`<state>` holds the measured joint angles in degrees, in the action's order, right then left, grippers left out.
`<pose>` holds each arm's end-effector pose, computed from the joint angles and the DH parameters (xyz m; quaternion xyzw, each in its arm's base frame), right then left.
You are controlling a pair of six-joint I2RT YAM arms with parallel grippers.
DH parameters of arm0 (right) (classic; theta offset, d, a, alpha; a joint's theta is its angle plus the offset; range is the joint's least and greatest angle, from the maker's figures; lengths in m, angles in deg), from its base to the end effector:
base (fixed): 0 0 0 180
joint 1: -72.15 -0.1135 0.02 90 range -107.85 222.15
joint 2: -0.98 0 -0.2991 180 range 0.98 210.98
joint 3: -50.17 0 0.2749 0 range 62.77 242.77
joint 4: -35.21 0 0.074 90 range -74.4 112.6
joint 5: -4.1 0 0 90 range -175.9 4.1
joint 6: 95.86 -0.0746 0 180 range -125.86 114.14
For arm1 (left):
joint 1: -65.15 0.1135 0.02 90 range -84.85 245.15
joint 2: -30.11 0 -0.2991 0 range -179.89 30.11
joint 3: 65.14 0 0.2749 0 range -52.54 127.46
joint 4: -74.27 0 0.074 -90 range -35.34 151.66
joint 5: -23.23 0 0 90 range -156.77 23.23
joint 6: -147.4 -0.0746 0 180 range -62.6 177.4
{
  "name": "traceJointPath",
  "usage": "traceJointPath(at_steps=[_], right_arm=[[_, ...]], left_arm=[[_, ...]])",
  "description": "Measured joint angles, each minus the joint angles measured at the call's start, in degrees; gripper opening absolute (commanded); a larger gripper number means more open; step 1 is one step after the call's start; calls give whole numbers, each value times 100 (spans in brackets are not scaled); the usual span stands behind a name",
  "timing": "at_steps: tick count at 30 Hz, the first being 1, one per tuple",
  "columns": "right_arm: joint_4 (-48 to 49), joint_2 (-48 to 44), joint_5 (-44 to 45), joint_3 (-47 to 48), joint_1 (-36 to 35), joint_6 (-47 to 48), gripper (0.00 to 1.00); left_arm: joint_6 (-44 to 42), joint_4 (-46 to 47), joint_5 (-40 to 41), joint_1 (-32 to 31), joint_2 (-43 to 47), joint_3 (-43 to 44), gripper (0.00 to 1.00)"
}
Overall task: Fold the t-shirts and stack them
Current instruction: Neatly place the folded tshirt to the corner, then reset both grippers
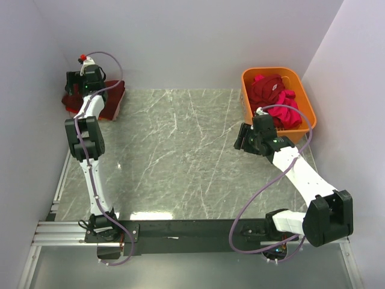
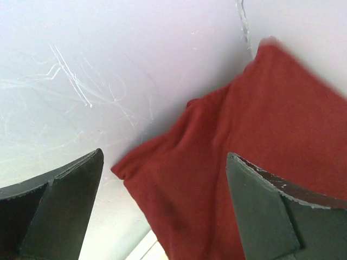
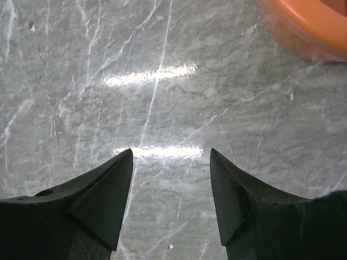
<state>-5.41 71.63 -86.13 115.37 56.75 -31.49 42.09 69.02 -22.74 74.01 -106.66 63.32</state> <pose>0.2869 0.0793 0.2626 0.0819 0.9238 0.1328 0.3497 0.6185 0.1489 0.2487 -0.1906 0.7402 0.4081 0.4992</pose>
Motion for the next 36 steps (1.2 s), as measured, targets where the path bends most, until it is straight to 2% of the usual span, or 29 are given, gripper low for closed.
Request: traceJointPath(at_steps=[7,12,15,20,24,28,32,36], right_arm=[[-35,-31,26,0,0,-26,66],[-35,-258,46,0,0,-26,66],[-33,-452,92,0,0,-26,67],[48,-715,85,-17,0,-48,67],[302,-968,9,-184,0,-72,68],[588,-1259,-129,-507,0,-92,69],[953,-1539,-188,-935,0,-103,70],[1449,-1869,-358,-1495,0,-155,70]], left_arm=[[623,-420,-85,-28,59,146,99],[1335,-1174,-398,-96,487,146,99],[1849,-1652,-629,-245,964,133,99],[2874,-2243,-1416,-870,2249,-254,99],[3801,-2280,-2197,-1641,3703,-1401,99],[4586,-1956,-2693,-2387,5154,-3283,100],[5368,-1921,-2793,-2988,5836,-4859,99],[5904,-2098,-2922,-3206,5969,-6085,99]])
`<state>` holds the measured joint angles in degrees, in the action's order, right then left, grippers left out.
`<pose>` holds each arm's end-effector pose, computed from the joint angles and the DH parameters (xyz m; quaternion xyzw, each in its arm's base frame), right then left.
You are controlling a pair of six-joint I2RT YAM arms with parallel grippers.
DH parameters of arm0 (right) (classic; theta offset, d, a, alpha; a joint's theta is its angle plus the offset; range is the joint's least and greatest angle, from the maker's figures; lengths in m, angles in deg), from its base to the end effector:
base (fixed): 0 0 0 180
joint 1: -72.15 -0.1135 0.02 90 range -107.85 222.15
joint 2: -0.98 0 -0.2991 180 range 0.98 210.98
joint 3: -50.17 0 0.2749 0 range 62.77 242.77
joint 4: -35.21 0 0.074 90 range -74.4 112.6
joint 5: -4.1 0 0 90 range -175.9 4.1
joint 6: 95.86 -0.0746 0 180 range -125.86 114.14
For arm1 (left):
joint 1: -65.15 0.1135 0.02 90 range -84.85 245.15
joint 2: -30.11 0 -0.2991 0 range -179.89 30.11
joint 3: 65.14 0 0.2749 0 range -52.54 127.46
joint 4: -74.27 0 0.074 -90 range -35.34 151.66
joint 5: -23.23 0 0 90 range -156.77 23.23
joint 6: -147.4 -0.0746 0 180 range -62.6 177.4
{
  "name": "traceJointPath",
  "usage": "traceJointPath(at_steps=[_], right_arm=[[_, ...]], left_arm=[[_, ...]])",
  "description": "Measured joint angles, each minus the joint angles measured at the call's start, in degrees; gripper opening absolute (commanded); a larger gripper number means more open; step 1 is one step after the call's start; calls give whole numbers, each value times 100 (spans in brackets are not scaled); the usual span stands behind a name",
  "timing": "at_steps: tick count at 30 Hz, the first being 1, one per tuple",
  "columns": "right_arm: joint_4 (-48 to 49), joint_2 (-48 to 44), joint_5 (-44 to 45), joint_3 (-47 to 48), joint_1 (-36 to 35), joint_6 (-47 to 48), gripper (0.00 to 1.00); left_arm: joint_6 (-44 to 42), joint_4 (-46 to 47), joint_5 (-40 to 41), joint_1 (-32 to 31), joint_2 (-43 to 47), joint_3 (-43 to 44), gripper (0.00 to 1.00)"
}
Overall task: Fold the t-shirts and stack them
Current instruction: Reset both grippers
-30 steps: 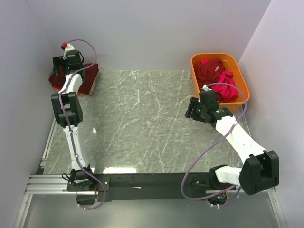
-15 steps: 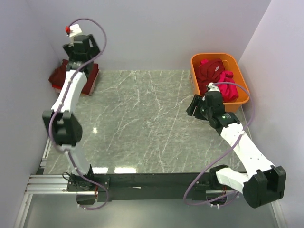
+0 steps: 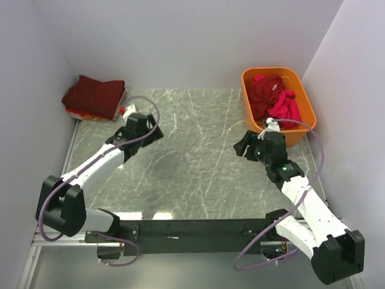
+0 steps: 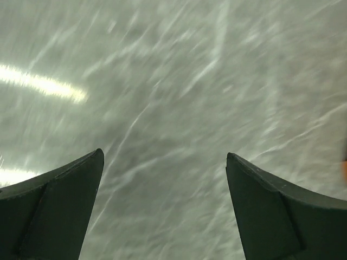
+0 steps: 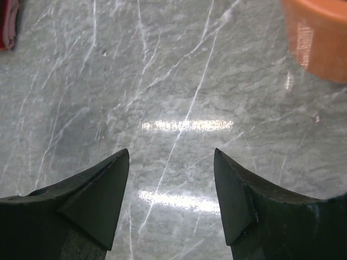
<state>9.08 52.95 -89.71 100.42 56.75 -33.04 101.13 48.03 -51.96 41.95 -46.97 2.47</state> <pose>0.2318 0.0690 0.2715 0.0708 0.8533 0.2138 0.4703 0.3227 -0.1176 0.2745 -0.2151 0.8578 -0.1538 0.4407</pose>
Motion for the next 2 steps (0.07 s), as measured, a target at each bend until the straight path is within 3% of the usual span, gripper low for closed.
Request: traceJointPath(at_steps=[2], right_arm=[[149,-63,-57,-157,0,-7,71]], left_arm=[[195,-236,9,-26,57,-326,99]])
